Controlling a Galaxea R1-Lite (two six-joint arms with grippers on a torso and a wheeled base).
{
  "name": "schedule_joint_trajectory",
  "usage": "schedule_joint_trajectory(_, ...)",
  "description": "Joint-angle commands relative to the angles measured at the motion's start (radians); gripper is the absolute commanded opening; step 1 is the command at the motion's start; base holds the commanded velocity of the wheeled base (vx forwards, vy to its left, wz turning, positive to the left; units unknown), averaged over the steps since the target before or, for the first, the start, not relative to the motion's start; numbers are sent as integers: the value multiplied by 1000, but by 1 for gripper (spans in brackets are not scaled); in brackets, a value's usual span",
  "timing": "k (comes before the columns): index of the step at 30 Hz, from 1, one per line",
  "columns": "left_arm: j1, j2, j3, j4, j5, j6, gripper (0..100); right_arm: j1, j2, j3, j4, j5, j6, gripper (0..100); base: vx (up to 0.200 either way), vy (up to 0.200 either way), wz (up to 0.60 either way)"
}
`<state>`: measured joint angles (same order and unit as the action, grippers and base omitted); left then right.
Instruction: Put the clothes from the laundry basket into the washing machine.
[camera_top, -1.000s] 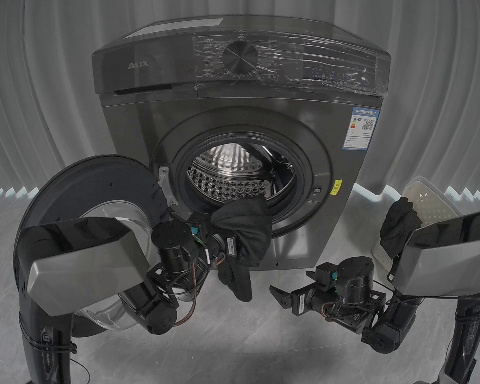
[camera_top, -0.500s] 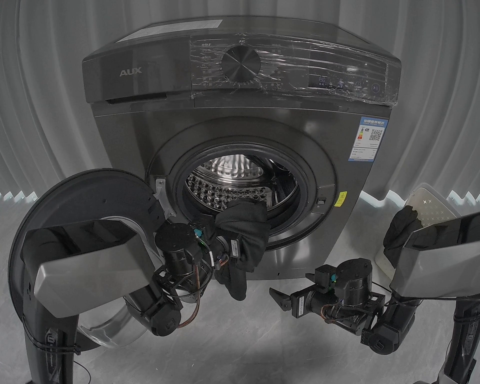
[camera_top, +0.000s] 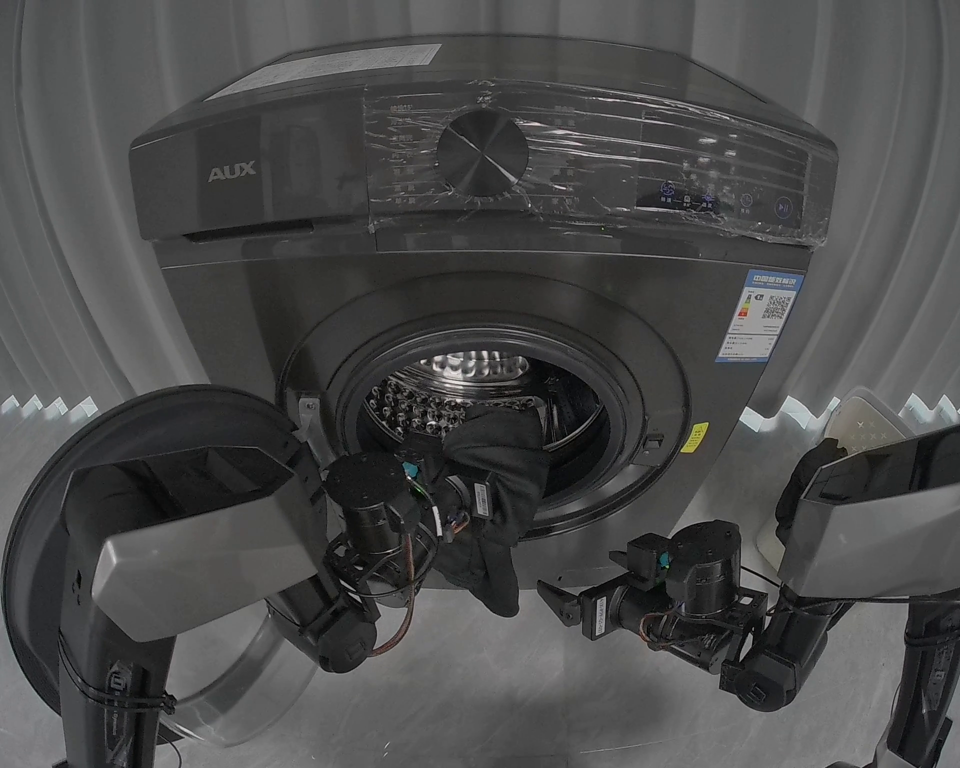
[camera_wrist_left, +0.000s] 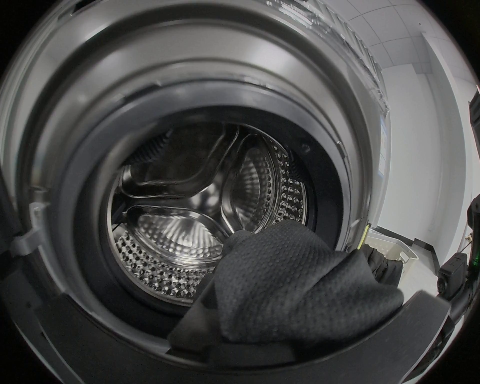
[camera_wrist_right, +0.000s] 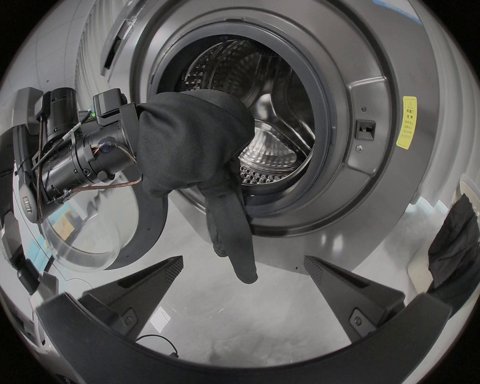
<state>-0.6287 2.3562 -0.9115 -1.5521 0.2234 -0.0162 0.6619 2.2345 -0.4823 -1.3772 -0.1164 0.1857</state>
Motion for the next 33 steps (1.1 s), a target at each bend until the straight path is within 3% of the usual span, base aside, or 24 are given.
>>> schedule_joint_trajectory(1, -25, 41, -41, 0, 1, -2, 0, 1, 4, 2, 0, 0, 0, 100, 0, 0, 0)
schedule_joint_trajectory(6, -17, 117, -125, 4, 2, -1, 0, 5, 4, 4, 1, -2, 1, 100, 0, 0, 0)
schedule_joint_trajectory(12, 11, 193, -234, 9, 1, -28, 0, 22, 2, 13, 1, -3, 1, 100, 0, 0, 0)
schedule_joint_trajectory(16, 26, 219, -290, 56, 1, -39, 0, 24, 4, 13, 1, -3, 1, 100, 0, 0, 0)
schedule_joint_trajectory(20, 30, 236, -425, 182, 2, -74, 0, 28, 4, 25, 1, -5, 1, 100, 0, 0, 0)
schedule_joint_trajectory(26, 60, 328, -655, 280, 13, -74, 0, 24, 2, 48, 0, -2, 6, 100, 0, 0, 0)
schedule_joint_trajectory(33, 95, 396, -813, 374, 14, -76, 0, 21, 4, 48, -2, 0, 8, 100, 0, 0, 0)
